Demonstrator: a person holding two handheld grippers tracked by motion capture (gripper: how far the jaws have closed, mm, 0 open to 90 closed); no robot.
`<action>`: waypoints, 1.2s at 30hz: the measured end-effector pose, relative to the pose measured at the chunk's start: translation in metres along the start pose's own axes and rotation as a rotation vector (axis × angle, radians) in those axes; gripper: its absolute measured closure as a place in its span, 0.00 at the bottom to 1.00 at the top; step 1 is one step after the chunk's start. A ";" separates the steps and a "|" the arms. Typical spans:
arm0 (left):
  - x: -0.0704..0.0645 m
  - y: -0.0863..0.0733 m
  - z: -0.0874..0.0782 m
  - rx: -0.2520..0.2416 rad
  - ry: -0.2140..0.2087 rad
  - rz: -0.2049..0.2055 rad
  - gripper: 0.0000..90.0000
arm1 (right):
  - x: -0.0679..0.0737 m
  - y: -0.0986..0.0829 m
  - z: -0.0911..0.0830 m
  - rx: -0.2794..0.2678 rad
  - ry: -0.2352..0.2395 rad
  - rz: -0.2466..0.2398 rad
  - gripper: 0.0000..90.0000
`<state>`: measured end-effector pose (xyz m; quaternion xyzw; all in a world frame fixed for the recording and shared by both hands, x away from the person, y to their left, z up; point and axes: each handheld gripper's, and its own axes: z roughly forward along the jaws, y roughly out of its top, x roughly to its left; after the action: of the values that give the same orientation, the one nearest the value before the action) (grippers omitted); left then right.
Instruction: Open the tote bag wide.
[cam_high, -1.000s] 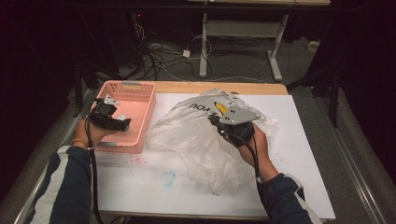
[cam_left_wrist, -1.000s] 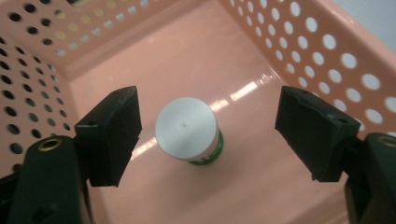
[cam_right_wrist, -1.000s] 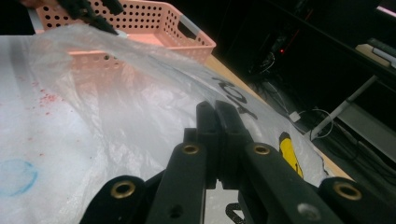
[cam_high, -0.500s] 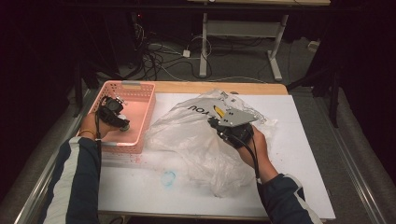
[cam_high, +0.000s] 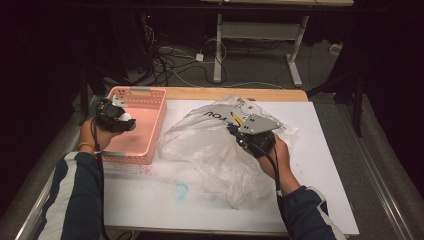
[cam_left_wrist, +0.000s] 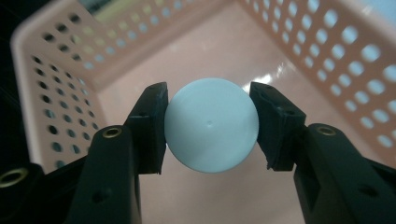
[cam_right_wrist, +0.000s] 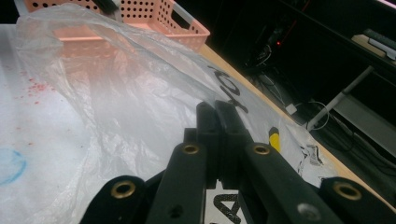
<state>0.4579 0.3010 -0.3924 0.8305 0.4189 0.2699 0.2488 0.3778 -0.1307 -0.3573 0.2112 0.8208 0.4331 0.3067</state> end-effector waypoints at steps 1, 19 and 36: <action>-0.002 -0.001 -0.006 -0.034 -0.001 -0.007 0.54 | -0.001 -0.001 0.000 0.004 -0.006 0.005 1.00; -0.081 -0.011 -0.068 -0.398 -0.094 0.090 0.54 | -0.008 -0.012 0.007 0.032 -0.057 0.026 1.00; -0.195 0.013 -0.090 -0.568 -0.255 0.367 0.54 | -0.005 -0.003 -0.003 -0.012 -0.050 0.031 1.00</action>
<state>0.3083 0.1490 -0.3652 0.8165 0.1369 0.3100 0.4673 0.3788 -0.1375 -0.3572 0.2328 0.8070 0.4374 0.3215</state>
